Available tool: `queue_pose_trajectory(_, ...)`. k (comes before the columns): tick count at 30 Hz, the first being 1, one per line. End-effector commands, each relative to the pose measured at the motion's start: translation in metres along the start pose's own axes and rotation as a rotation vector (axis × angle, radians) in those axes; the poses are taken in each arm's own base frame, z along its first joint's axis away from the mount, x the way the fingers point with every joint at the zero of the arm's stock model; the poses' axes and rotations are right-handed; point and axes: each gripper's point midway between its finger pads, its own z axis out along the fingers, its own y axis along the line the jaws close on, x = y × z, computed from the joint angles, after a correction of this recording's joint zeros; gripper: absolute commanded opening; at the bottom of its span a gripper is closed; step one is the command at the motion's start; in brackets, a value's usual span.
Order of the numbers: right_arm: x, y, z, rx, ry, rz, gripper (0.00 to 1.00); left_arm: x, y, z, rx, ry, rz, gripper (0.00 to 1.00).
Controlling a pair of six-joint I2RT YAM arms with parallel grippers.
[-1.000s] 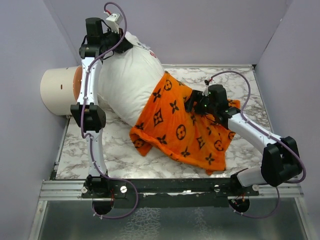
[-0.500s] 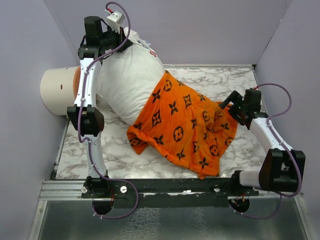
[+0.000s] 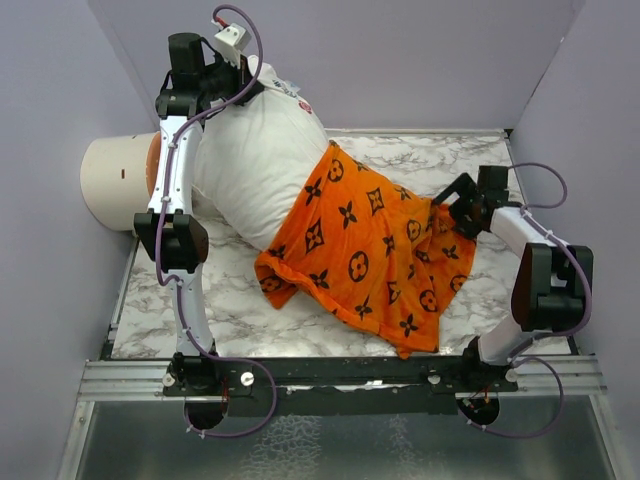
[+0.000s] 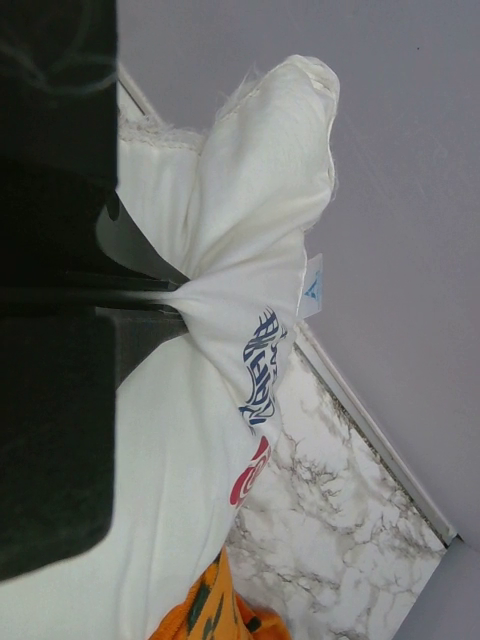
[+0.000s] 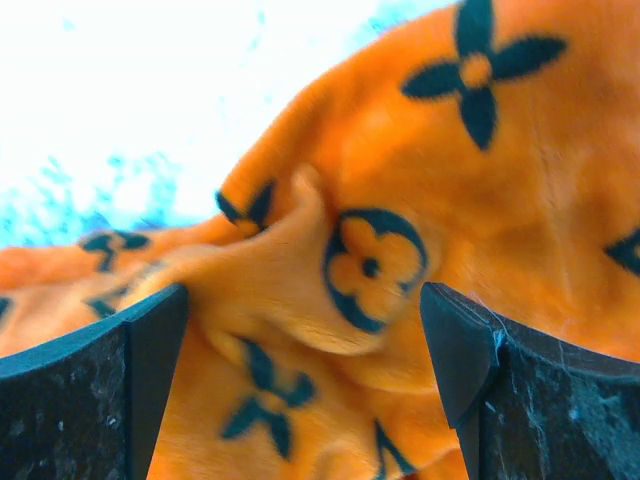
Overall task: Remove the pillowcase from the pillow
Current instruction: Remove the pillow from the pillowcase.
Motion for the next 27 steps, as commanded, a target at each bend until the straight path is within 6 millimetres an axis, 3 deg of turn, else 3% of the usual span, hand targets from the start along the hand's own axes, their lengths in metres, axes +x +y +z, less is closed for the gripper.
queue_pose_trajectory(1, -0.045, 0.035, 0.001, -0.030, -0.112, 0.104, 1.00, -0.066, -0.029, -0.031, 0.010, -0.129, 0.156, 0.00)
queue_pose_trajectory(5, -0.047, 0.029, 0.024, 0.095, -0.089, 0.121, 1.00, -0.067, -0.030, -0.032, 0.014, -0.128, 0.162, 0.00)
queue_pose_trajectory(9, -0.017, 0.003, 0.052, 0.304, -0.004, 0.037, 1.00, -0.068, -0.031, -0.033, 0.013, -0.131, 0.170, 0.00)
queue_pose_trajectory(12, -0.001, -0.022, 0.059, 0.418, 0.033, 0.011, 1.00, -0.069, -0.031, -0.033, 0.012, -0.133, 0.174, 0.00)
queue_pose_trajectory(15, 0.005, -0.034, 0.062, 0.457, 0.045, -0.004, 1.00, -0.070, -0.032, -0.034, 0.015, -0.134, 0.177, 0.00)
queue_pose_trajectory(20, 0.005, -0.025, 0.073, 0.445, 0.063, -0.037, 1.00, -0.072, -0.032, -0.036, 0.008, -0.136, 0.191, 0.00)
queue_pose_trajectory(25, 0.030, 0.001, 0.094, 0.404, 0.138, -0.108, 1.00, -0.077, -0.033, -0.039, 0.000, -0.144, 0.203, 0.00)
queue_pose_trajectory(27, 0.042, 0.003, 0.096, 0.392, 0.156, -0.101, 0.91, -0.078, -0.033, -0.041, -0.008, -0.145, 0.218, 0.00)
